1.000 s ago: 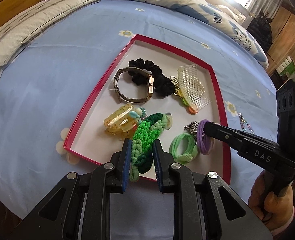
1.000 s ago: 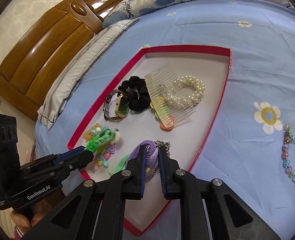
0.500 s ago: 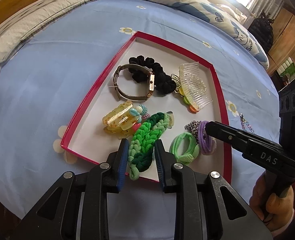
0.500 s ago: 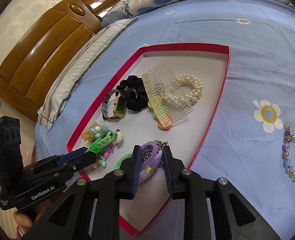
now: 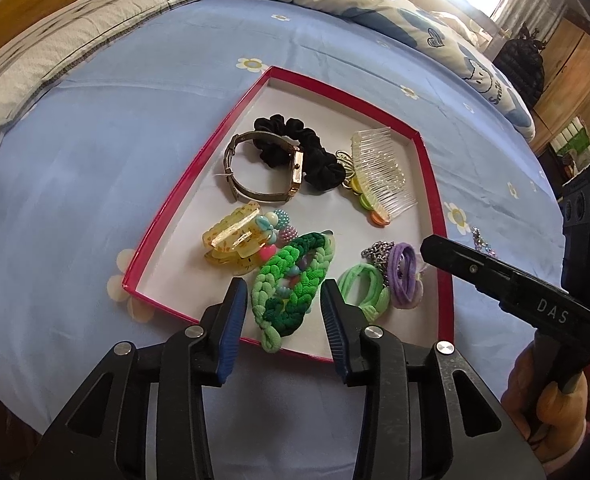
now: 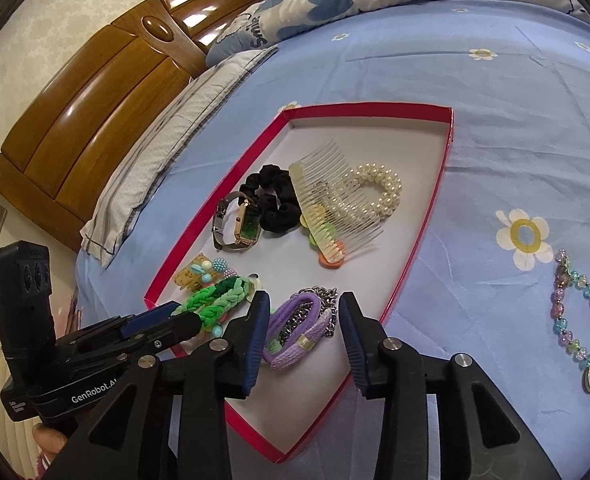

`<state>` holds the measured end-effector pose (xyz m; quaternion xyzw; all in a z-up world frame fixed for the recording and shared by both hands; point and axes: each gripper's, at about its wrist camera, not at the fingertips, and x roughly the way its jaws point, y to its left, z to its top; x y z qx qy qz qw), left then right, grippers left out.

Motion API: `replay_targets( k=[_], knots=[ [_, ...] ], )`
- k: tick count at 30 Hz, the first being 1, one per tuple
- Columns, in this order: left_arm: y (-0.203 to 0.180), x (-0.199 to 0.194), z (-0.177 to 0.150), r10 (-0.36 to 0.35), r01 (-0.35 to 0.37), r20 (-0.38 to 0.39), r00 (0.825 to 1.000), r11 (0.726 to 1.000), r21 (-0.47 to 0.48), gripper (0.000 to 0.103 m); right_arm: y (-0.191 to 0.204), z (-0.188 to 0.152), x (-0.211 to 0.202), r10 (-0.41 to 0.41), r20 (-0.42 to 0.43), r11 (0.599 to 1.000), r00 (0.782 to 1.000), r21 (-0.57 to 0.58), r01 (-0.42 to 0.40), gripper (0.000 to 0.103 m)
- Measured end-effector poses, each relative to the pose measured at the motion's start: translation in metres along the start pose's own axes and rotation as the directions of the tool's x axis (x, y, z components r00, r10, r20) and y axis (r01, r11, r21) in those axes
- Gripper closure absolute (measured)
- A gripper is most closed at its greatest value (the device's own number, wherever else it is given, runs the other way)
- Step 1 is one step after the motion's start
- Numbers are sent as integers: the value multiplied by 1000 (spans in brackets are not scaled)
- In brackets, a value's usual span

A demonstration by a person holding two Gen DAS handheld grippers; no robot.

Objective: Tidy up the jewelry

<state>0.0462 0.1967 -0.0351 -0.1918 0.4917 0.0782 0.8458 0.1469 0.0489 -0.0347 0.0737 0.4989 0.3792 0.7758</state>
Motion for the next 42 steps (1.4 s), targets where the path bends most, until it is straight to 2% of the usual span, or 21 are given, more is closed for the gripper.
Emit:
replay_targets(
  k=[7,9,12,15,19,27,31,39,42],
  knots=[
    [-1,-7,-1,-7,7,12,1000,1000,-3,60,-1,-2,-8,13,22,1000,1000,15,-13,58],
    [-1,-10,-2,-9,9,16,1000,1000,-5,53,-2,-2,-11,16,29,1000,999,22,-16,56],
    [-1,-13,-2,-19,19,23,1000,1000,-9,47,-4,-3,-15,24,42,999,999,30,-25,45],
    [1,-17,-3,-26,27,25,999,999,-20,37,-6,-4,-19,34,53,998,998,42,-36,43],
    [4,-23,-7,-47,48,28,999,998,-45,25,-8,-7,-26,50,75,997,996,60,-54,30],
    [7,-38,-23,-6,8,29,1000,997,-73,24,-7,-21,-50,88,148,993,985,61,-98,20],
    [8,-47,-31,12,-9,34,999,997,-80,21,0,-27,-64,81,180,995,980,36,-88,17],
    [-2,-69,-34,113,-112,54,992,993,-32,20,20,-36,-94,8,202,998,979,-68,6,9],
    [-9,-79,-33,165,-166,68,984,986,-1,15,32,-39,-107,-28,213,989,977,-138,59,8]
  ],
)
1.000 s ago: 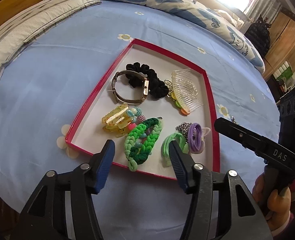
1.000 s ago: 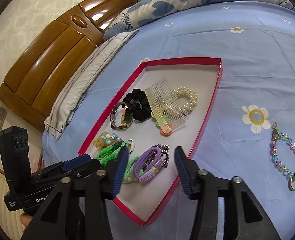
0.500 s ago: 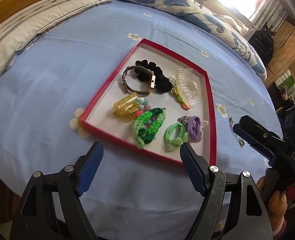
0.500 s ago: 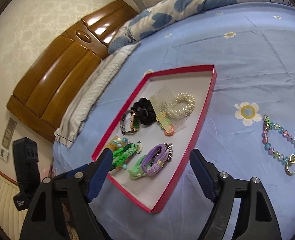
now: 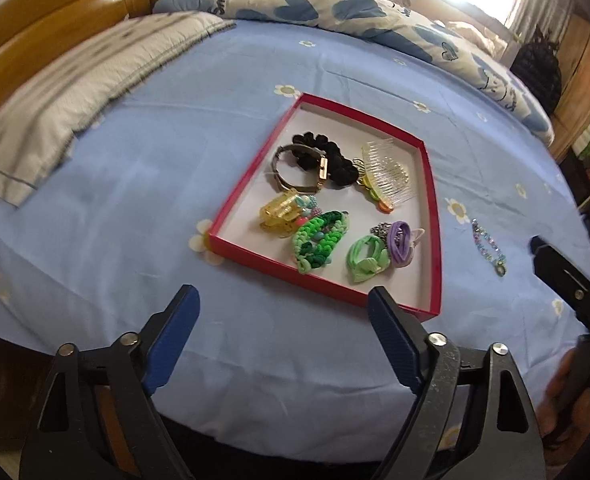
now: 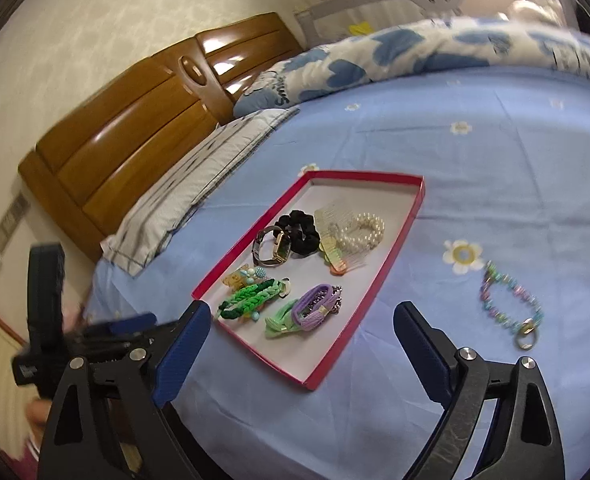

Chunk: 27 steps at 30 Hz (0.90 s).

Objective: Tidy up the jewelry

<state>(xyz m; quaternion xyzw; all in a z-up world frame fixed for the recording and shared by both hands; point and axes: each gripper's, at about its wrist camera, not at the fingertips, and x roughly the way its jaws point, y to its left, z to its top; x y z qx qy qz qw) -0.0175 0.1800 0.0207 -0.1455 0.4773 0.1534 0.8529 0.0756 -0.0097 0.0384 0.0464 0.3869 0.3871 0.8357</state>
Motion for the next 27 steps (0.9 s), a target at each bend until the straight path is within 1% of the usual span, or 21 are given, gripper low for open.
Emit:
replay_targets(
  k=[4,8,12,18,27],
  knots=[
    [-2,-12,-2,53,-54,46,998,998,32,9,13,-1,-14,-53,14,995,998,-83,54,4],
    [-1,-12,-6,76,-79,68,995,996,44,8,18,-9,-18,-101,35,987,994,-119,104,3],
    [-1,-3,-13,86,-90,62,994,995,49,8,13,-17,-8,-95,6,989,995,-110,95,3],
    [4,5,-23,104,-106,60,993,994,27,8,18,-34,5,-122,-2,981,992,-150,121,3],
    [9,11,-30,124,-126,68,990,992,17,8,21,-46,16,-119,-14,982,993,-152,116,3]
  ],
)
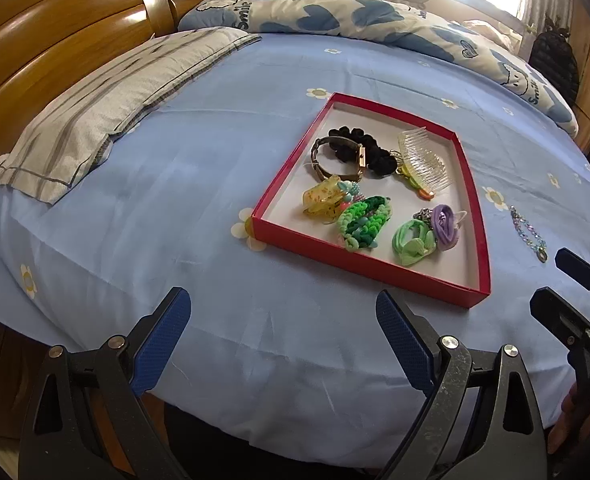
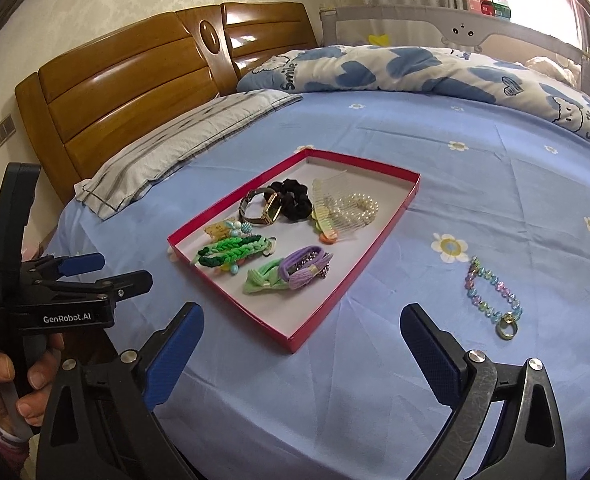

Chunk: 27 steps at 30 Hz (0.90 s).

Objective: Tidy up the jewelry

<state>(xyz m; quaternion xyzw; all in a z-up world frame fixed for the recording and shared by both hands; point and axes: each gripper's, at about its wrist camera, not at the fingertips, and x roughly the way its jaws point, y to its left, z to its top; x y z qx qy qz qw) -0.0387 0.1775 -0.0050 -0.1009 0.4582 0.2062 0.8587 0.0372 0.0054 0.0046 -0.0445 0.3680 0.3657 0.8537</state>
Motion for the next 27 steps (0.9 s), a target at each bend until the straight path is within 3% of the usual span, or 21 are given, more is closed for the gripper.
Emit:
replay_targets(
  k=[16,27],
  knots=[
    [-10,-12,-3,1,-4,86,996,999,32,8,-3,-2,-2,-10,33,1000,999,3,9,3],
    [-14,-10,3,11,-16,102,995,999,47,8,-8,6,2,0,45,1000,999,-26,1,3]
  ],
)
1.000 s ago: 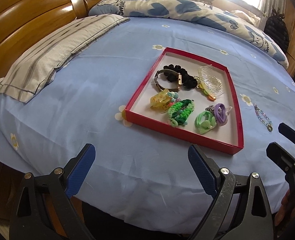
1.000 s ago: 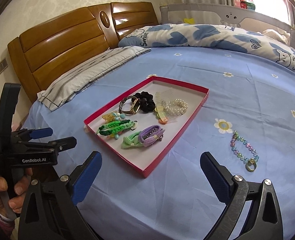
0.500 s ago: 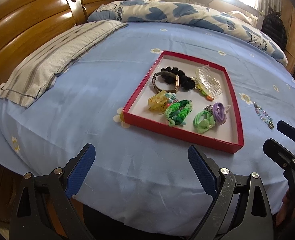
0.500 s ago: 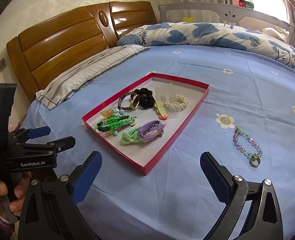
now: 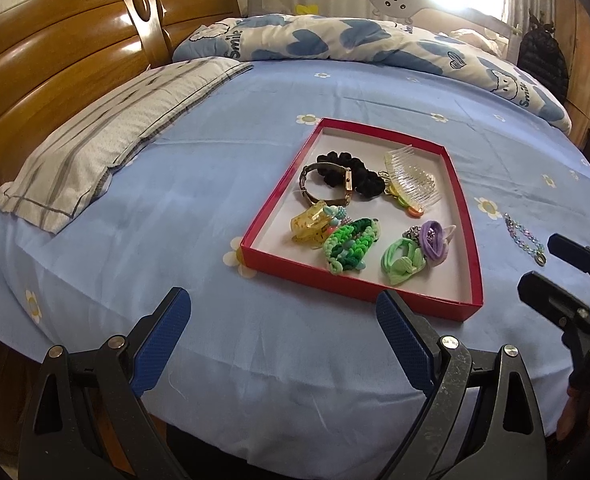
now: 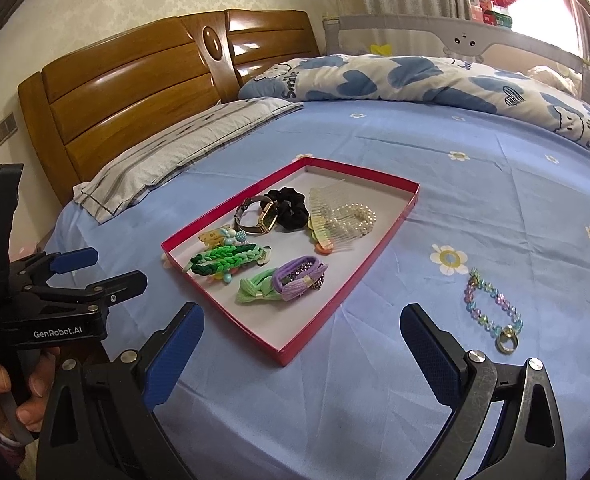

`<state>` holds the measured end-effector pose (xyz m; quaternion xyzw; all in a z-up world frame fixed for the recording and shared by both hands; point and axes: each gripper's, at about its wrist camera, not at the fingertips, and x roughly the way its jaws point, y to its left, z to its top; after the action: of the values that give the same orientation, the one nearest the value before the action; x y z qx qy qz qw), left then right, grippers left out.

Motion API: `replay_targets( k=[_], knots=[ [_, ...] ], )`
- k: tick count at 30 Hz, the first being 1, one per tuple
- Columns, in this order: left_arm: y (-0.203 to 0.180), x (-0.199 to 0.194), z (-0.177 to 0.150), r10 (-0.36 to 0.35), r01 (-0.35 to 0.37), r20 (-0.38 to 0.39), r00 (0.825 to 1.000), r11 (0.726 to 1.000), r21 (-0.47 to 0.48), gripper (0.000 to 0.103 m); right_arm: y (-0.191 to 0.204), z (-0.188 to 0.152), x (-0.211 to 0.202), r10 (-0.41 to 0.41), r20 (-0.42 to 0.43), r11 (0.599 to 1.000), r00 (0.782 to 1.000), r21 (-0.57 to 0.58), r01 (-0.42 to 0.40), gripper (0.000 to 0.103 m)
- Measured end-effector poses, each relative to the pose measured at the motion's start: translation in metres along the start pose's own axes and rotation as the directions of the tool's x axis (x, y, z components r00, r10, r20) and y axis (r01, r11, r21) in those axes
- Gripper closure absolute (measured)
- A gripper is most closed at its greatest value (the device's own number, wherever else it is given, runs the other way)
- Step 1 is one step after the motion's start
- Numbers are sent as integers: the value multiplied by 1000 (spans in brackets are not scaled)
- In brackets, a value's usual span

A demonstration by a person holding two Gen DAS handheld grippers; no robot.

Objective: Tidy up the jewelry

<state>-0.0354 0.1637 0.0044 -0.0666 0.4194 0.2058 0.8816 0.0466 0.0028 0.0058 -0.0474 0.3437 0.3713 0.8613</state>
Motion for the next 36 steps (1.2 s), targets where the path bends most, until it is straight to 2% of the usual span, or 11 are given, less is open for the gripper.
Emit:
replay_targets(
  k=[9,15,26,36],
  knots=[
    [-11,0,0,29,-28,-29,999,999,35,8,-10,-2,-1,43,-46,997,998,62,-40,3],
    [-16,-1,-2,37,-35,-28,999,998,51,8,-14,-8,-1,24,-72,996,997,85,-18,3],
    [-18,-1,-3,63,-61,-34,997,996,61,8,-13,-9,0,10,-72,997,997,81,-4,3],
    [-17,1,-2,58,-55,-41,998,997,62,8,-9,-8,-2,11,-70,997,998,76,-6,3]
  ],
)
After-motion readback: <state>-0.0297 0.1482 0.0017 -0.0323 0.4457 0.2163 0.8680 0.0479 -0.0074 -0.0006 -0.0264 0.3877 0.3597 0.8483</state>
